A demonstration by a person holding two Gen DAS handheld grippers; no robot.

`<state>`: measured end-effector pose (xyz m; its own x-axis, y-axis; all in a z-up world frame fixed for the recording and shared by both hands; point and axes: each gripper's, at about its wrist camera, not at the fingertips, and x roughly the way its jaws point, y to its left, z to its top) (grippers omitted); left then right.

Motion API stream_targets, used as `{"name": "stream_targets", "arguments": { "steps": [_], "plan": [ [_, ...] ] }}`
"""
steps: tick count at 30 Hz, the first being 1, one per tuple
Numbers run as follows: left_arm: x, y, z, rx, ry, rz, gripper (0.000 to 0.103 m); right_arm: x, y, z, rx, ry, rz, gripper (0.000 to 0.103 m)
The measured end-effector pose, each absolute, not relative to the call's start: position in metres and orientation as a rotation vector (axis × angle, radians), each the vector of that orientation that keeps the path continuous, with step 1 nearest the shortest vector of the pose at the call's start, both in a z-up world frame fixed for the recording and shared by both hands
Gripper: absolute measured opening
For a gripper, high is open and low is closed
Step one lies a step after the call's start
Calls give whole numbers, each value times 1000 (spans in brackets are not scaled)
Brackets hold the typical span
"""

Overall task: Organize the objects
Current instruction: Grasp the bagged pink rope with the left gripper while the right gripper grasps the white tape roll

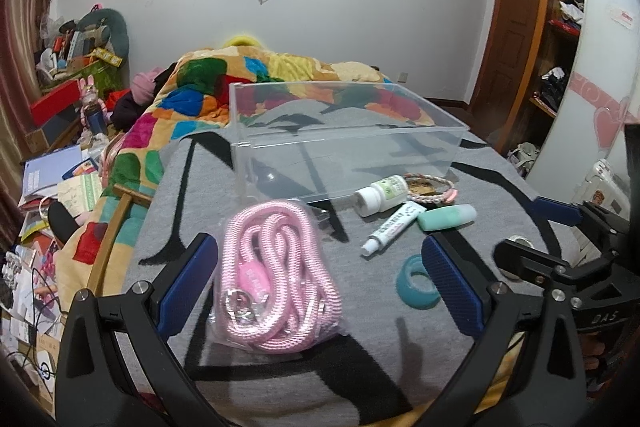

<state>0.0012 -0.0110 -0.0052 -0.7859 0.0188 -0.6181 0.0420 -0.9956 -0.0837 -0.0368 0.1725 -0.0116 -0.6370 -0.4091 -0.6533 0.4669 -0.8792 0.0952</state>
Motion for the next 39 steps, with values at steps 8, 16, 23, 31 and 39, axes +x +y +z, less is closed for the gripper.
{"name": "stream_targets", "arguments": {
  "steps": [8,16,23,31,39],
  "plan": [
    [-25,-29,-23,1207,118,-2860,103,-39,189,-23,1021,162,-2513,103],
    [-49,-41,-58,1386,159,-2752,103,-52,208,-45,1130,141,-2484,86],
    [-49,-31,-61,1316,59,-2782,89,-53,205,-52,1153,147,-2443,49],
    [-39,-28,-54,1278,56,-2828,64,-53,204,-45,1117,126,-2438,35],
    [-22,-28,-23,1174,108,-2899,62,-71,202,-20,1037,71,-2464,35]
  ]
}}
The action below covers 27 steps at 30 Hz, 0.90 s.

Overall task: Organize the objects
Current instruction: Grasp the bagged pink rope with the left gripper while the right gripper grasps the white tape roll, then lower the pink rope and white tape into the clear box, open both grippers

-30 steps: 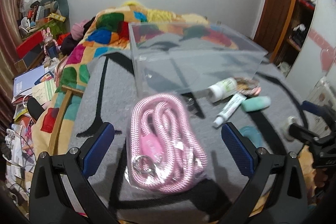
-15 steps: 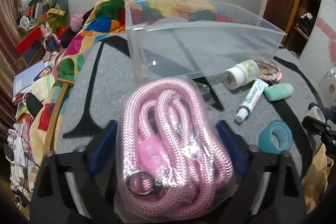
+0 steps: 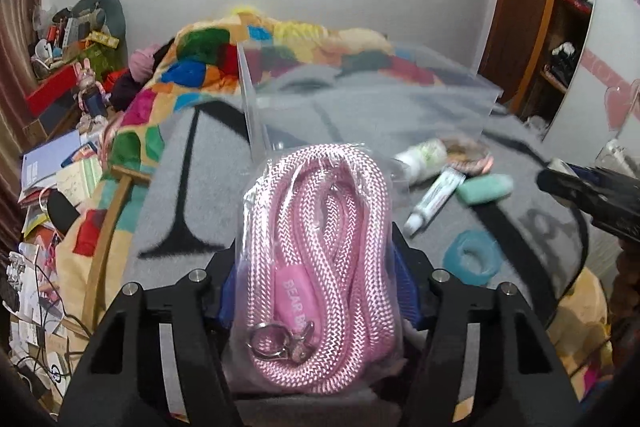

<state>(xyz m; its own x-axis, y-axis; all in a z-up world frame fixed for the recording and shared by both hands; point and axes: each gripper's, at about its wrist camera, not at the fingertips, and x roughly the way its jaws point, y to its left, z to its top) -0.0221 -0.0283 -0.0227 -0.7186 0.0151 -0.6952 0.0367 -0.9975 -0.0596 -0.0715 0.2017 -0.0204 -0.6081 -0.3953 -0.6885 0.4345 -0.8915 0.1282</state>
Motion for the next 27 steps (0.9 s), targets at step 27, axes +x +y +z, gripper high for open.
{"name": "stream_targets", "arguments": {
  "steps": [27],
  "plan": [
    [-137,-58,50,1060,262,-2960,61,-197,116,25,994,134,-2465,35]
  ]
}}
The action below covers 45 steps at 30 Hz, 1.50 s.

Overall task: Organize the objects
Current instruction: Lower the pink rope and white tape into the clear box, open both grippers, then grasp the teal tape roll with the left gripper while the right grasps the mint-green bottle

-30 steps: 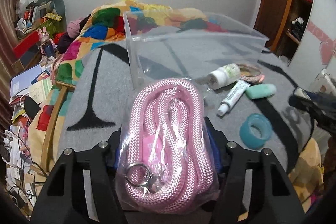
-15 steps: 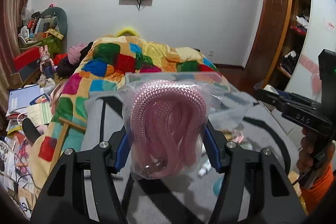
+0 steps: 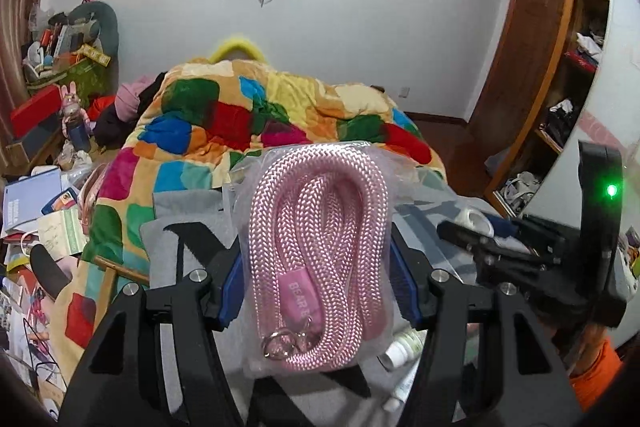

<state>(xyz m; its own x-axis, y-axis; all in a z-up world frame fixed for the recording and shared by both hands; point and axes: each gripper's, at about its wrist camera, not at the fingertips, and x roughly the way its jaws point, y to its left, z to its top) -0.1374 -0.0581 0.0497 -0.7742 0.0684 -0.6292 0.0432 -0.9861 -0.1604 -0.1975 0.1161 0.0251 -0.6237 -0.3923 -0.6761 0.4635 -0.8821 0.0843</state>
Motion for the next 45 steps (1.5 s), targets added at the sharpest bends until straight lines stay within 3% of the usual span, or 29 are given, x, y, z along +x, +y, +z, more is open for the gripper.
{"name": "stream_targets", "arguments": {
  "steps": [8,13,17,20,21,24,29,36,45],
  "plan": [
    [-179,-55,16,-1272,-255,2814,61,-217,99,-3,1102,204,-2405,35],
    [-174,-52,16,-1241,-237,2825,58,-215,93,-6,1110,237,-2391,36],
    [-167,-51,30,-1199,-197,2857,58,-213,95,-4,1121,232,-2386,52],
    [-156,-51,41,-1150,-191,2876,59,-206,100,3,1087,220,-2398,54],
    [-152,-50,44,-1136,-186,2881,60,-203,102,6,1073,218,-2404,54],
    [-135,-46,50,-1090,-157,2904,76,-191,109,17,1032,209,-2413,56],
    [-111,-33,47,-1061,-95,2902,85,-165,126,30,945,206,-2433,64],
    [-81,-12,27,-1075,-10,2882,88,-134,154,18,969,197,-2412,65],
    [-47,11,-17,-1201,44,2748,89,-109,160,-38,1103,256,-2259,65]
  ]
}}
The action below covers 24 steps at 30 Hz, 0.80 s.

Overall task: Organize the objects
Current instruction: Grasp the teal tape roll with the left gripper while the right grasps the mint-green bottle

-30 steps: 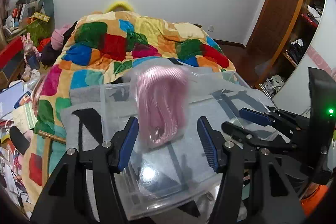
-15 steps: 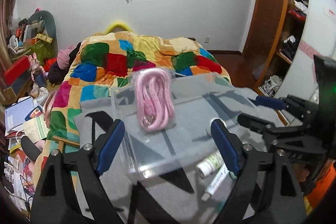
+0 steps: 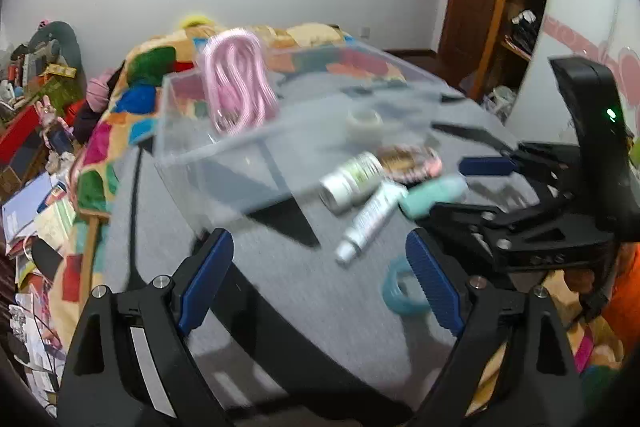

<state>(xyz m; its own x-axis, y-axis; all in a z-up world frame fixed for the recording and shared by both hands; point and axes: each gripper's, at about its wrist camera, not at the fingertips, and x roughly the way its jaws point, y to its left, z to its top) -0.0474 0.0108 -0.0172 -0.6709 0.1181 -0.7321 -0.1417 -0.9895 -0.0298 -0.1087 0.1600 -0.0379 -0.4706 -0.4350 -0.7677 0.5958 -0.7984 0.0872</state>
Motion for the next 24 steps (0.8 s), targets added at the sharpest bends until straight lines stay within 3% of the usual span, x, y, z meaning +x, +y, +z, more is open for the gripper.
{"name": "stream_targets", "arguments": {
  "steps": [4,6,9,13,19,22,24],
  "plan": [
    [-39,18,-27,-1221,9,2702,89,-108,152,-47,1103,304,-2271,61],
    [-37,21,-30,-1224,-15,2682,89,-112,151,-51,1122,293,-2266,47],
    [-35,27,-37,-1236,-33,2651,89,-106,154,-51,1122,301,-2266,35],
    [-34,34,-45,-1247,-38,2625,88,-92,164,-48,1126,275,-2196,31],
    [-38,44,-50,-1240,-20,2617,59,-94,163,-42,1110,265,-2190,31],
    [-38,44,-48,-1228,-20,2615,38,-102,154,-43,1118,267,-2167,31],
    [-36,41,-47,-1218,-25,2625,38,-106,145,-48,1127,291,-2166,31]
  ]
}}
